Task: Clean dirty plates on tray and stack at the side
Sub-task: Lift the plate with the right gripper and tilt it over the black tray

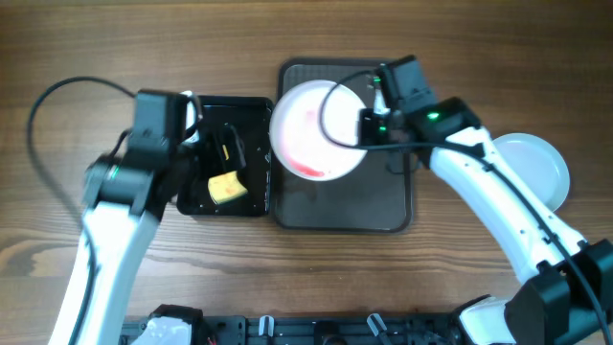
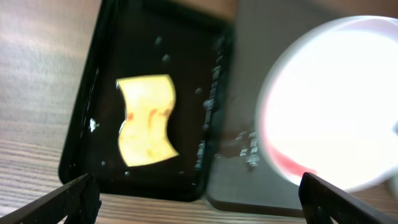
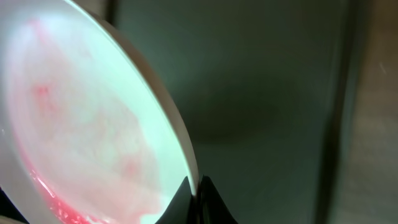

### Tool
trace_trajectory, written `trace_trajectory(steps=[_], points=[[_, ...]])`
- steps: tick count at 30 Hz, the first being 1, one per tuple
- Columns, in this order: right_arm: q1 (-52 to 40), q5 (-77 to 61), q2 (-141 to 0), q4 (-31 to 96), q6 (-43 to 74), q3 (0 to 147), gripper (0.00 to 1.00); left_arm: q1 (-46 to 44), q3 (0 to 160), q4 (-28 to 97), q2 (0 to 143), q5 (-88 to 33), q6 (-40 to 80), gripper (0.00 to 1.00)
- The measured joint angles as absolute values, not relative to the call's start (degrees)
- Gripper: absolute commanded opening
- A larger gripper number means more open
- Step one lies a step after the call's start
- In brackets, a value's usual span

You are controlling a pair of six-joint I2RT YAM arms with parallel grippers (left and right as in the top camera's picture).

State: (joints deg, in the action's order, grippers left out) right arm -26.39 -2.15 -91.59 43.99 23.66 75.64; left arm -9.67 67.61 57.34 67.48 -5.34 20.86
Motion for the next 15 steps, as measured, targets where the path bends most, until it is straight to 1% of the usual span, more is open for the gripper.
trace_trajectory(steps=[5, 7, 8, 11, 15], points=[[-33.15, 2.63, -91.59, 33.74, 21.21, 76.40, 0.04, -9.67, 67.70, 57.47, 55.46, -5.93, 21.78, 1.00], [-35.64, 4.82, -91.77, 26.94, 18.98, 76.47, 0.04, -9.67, 67.72, 57.47, 51.07, -5.96, 21.96, 1.00], [-37.28, 6.44, -92.01, 22.50, 17.32, 76.64, 0.04, -9.67, 67.75, 57.47, 48.73, -5.96, 21.98, 1.00], [-40.47, 10.28, -93.30, 14.50, 12.67, 77.01, 0.04, -9.67, 67.79, 57.49, 43.66, -5.98, 22.15, 1.00], [-42.89, 16.10, -96.38, 7.77, 5.58, 77.10, 0.04, -9.67, 67.81, 57.60, 39.13, -6.11, 22.17, 1.00]])
